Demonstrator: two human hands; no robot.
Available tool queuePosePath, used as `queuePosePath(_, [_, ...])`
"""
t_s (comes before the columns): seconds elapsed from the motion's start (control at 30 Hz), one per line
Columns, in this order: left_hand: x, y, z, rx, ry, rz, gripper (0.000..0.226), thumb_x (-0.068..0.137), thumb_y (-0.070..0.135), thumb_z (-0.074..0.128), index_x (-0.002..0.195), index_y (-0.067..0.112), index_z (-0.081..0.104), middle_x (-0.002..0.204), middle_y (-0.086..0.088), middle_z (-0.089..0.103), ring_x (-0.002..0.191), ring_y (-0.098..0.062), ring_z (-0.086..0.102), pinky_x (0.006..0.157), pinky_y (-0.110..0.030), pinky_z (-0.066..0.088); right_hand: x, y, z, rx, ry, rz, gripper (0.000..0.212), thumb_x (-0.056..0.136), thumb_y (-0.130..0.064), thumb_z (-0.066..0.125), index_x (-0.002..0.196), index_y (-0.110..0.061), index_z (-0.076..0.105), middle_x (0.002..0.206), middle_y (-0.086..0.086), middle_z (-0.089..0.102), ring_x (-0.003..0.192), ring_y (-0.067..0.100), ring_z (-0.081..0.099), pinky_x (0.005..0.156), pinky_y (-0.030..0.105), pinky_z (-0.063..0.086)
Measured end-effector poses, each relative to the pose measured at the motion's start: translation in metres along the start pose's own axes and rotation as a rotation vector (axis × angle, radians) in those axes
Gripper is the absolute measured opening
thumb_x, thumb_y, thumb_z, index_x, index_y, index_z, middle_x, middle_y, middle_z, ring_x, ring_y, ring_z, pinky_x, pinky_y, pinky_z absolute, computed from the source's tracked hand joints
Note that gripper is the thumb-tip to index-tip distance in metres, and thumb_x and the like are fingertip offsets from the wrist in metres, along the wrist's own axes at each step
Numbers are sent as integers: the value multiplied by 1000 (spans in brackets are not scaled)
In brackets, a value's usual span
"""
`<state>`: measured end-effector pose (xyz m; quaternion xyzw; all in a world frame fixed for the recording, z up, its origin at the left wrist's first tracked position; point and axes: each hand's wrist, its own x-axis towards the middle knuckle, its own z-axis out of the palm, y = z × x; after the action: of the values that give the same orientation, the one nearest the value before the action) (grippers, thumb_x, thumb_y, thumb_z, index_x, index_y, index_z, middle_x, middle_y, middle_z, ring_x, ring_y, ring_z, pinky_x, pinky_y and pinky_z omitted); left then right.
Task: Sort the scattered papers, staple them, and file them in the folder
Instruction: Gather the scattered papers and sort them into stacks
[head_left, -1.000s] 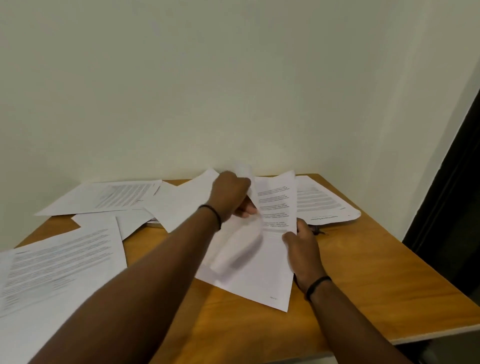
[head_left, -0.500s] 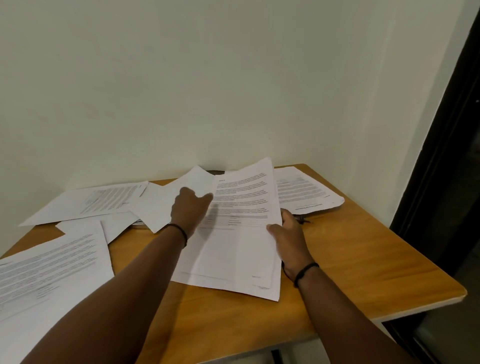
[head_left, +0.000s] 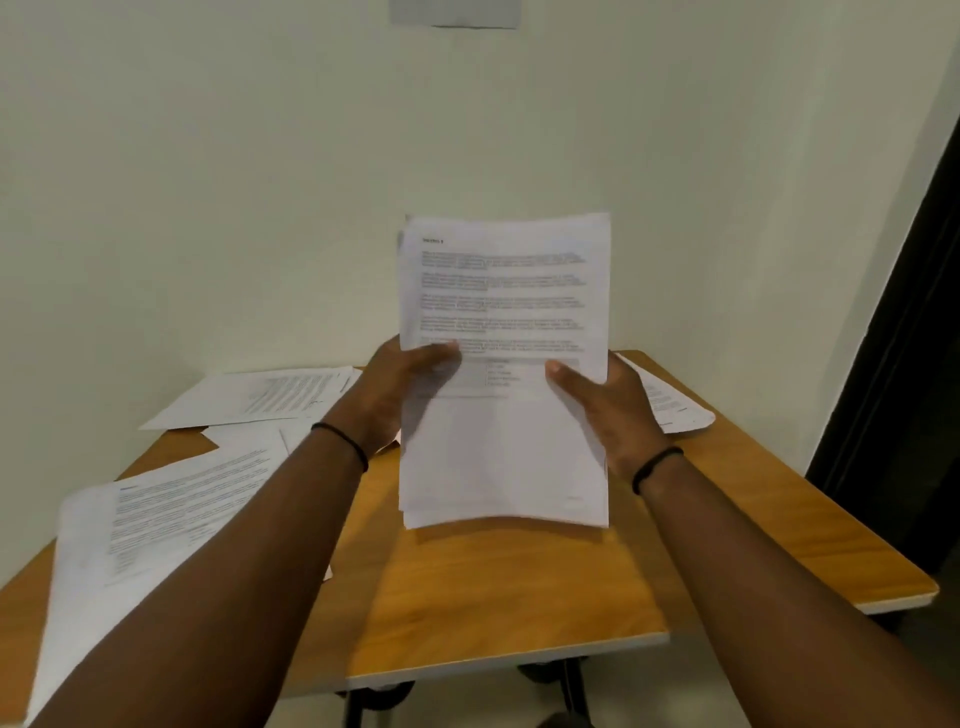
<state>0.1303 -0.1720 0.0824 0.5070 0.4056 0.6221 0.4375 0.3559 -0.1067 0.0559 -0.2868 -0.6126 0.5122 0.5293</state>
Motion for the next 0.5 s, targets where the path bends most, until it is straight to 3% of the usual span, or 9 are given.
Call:
queuePosePath(0.13, [-16, 4, 5, 77, 82, 61, 45, 88, 20, 70, 131, 11, 62, 124, -8, 70, 111, -26, 68, 92, -36, 56, -17, -4, 8, -70, 45, -24, 34, 85, -24, 77, 117, -20, 68, 107, -9, 74, 97, 6, 70, 75, 15, 55])
queuePosePath(0.27, [-52, -46, 7, 170, 143, -31, 53, 79, 36, 78, 126, 17, 65, 119, 0, 72, 112, -22, 67, 93, -34, 56, -60, 38, 14, 19, 54, 58, 34, 82, -9, 77, 106, -29, 66, 99, -15, 74, 93, 0, 70, 69, 12, 53])
queuePosePath(0.43, [-61, -49, -4, 210, 254, -17, 26, 92, 24, 70, 117, 21, 66, 112, 0, 74, 101, -17, 71, 86, -32, 59, -52, 34, 32, -55, 56, 25, 40, 84, -10, 77, 118, -22, 61, 106, -16, 68, 93, -6, 66, 72, 8, 51])
queuePosePath(0.5, [-64, -38, -18, 217, 294, -3, 24, 92, 19, 69, 116, 20, 66, 110, 2, 73, 95, -12, 72, 80, -27, 59, -43, 30, 46, -40, 39, 19, 37, 85, -11, 76, 118, -20, 62, 110, -10, 70, 98, 0, 66, 78, 13, 53])
